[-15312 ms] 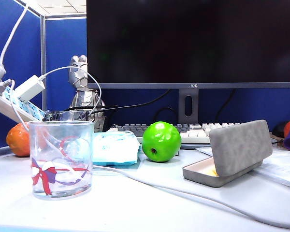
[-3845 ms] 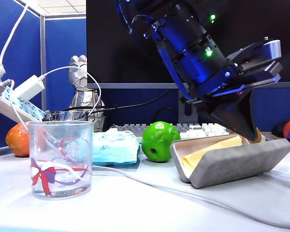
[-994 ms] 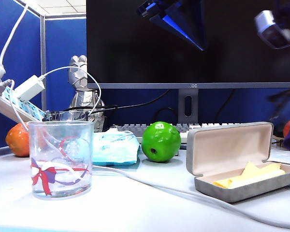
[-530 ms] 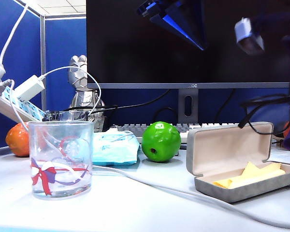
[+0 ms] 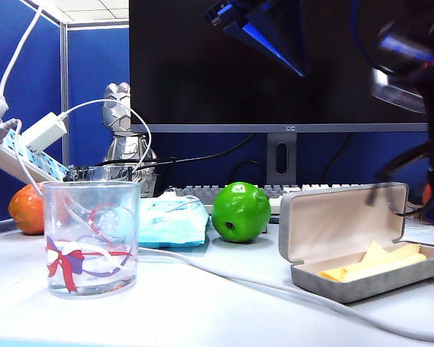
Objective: Pick up the glasses, fold the temples of the glasses, place the glasses into the glasses case, and finally close the glasses case.
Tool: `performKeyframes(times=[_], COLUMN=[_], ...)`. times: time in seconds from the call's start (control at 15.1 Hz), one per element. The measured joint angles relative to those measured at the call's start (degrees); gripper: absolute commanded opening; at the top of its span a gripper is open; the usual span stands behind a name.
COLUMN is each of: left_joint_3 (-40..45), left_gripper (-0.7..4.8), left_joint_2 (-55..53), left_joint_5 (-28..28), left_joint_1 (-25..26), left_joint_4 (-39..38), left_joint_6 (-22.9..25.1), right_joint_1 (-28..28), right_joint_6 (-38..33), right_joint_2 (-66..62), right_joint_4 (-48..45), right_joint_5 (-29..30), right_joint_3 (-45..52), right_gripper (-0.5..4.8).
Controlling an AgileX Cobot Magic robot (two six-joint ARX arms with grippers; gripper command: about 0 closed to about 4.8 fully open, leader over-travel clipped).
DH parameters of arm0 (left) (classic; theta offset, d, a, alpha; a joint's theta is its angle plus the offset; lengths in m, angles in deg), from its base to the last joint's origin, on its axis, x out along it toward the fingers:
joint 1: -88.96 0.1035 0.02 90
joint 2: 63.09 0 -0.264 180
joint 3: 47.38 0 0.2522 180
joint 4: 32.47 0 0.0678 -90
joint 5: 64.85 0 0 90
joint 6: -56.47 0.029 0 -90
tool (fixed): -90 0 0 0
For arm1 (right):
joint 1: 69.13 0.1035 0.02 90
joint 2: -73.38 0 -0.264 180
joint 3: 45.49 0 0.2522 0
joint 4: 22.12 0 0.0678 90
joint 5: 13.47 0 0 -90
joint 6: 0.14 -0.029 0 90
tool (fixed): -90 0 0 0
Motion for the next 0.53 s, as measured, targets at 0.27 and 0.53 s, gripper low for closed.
performKeyframes(times=[0.27, 0.53], left_joint_3=[0.0, 0.0], left_gripper=[-0.05, -0.05], left_joint_2=[0.0, 0.0], left_joint_5=[0.0, 0.0], left_joint_1=[0.0, 0.0], left_joint_4=[0.0, 0.68], left_joint_6=[0.0, 0.0], right_joint_1=[2.25, 2.23], right_joint_6=[39.69, 58.77], right_joint_2=[0.0, -0.11], right_joint_4=[1.66, -7.93], right_joint_5=[0.76, 0.68], right_joint_3=[0.0, 0.0], right_gripper=[-0.06, -0.06])
